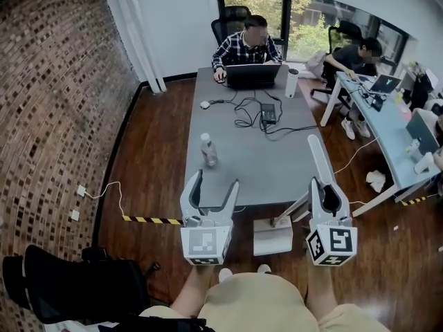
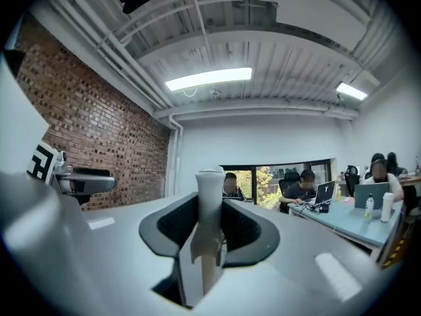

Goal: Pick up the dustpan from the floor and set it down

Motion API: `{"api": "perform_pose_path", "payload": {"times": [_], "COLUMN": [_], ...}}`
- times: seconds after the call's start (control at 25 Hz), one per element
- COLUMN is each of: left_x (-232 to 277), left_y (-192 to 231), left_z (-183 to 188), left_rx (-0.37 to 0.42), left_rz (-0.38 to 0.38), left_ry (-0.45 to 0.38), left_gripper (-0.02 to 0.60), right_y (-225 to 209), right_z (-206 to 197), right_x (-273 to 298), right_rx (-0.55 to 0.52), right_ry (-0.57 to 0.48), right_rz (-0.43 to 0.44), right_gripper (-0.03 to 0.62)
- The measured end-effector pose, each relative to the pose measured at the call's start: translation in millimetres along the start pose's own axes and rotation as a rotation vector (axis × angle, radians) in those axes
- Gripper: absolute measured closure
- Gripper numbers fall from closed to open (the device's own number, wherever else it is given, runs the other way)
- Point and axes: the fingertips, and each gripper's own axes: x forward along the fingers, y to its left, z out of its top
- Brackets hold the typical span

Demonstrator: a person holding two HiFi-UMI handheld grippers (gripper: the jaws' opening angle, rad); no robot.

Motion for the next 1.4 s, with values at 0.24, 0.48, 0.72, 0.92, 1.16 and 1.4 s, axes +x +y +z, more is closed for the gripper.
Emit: {"api": "perform_pose_path", "payload": {"times": [0.24,0.48,0.72,0.92,1.16,1.4], "left_x": [-10,-14,-17,-21,-21,-21], "left_y": [10,20,22,26,27,30], "left_z": [11,2,3,6,4,1], "left_rx": [-0.013,-0.022,-0.030,-0.031,-0.018,-0.017], "left_rz": [0.032,0.065,0.077,0.100,0.101,0.103], "left_ry": [-0.001,0.031,0.037,0.042,0.041,0.049], "left_gripper": [0.244,0.275,0.282,0.282,0.282,0.282], "right_y": [10,19,28,31,32,31], "right_z": [37,42,41,45,45,40], "right_x": [-5,-6,-7,-10,-12,-10], "right_rx": [-0.005,0.008,0.020,0.029,0.022,0.023], "right_ry": [-0.084,-0.092,-0.092,-0.094,-0.096,-0.091], "right_rz": [0.017,0.030,0.050,0.055,0.053,0.037], "right_gripper": [0.479,0.479,0.480,0.480,0.480,0.480]}}
